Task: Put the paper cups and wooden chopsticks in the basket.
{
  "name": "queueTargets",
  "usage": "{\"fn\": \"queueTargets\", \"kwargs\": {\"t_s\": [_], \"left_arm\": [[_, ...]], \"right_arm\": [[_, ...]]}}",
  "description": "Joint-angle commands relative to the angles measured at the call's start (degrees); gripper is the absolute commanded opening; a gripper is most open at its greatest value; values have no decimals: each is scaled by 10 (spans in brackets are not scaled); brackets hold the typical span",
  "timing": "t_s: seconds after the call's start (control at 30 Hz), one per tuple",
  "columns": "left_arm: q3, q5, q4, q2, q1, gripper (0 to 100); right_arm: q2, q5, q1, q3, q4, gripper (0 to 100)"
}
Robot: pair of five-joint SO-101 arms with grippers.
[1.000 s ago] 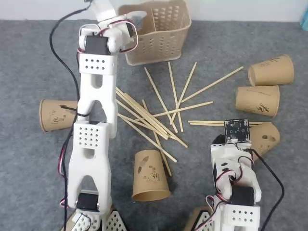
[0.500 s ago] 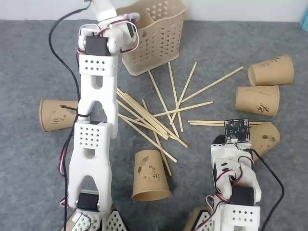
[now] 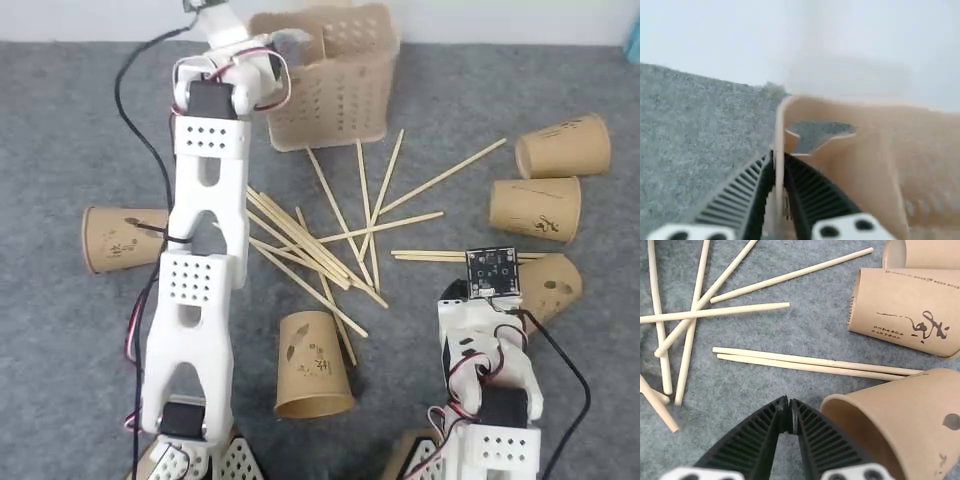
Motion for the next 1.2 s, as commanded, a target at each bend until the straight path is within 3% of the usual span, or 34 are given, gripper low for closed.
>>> {"fn": "queueTargets", "kwargs": {"t_s": [0.0, 0.13, 0.63, 0.93, 1.17], "left_arm": [[7, -19, 28, -4, 18, 9], [7, -54, 59, -29, 18, 9], [11, -54, 149, -116, 48, 10], [14, -32, 120, -113, 24, 12], [96, -21, 68, -129, 14, 13]], "right_arm": [[8, 11, 4, 12, -8, 9], [8, 11, 4, 12, -8, 9], [8, 11, 4, 13, -10, 9], [9, 11, 4, 13, -10, 9], [9, 11, 4, 13, -10, 9]]}}
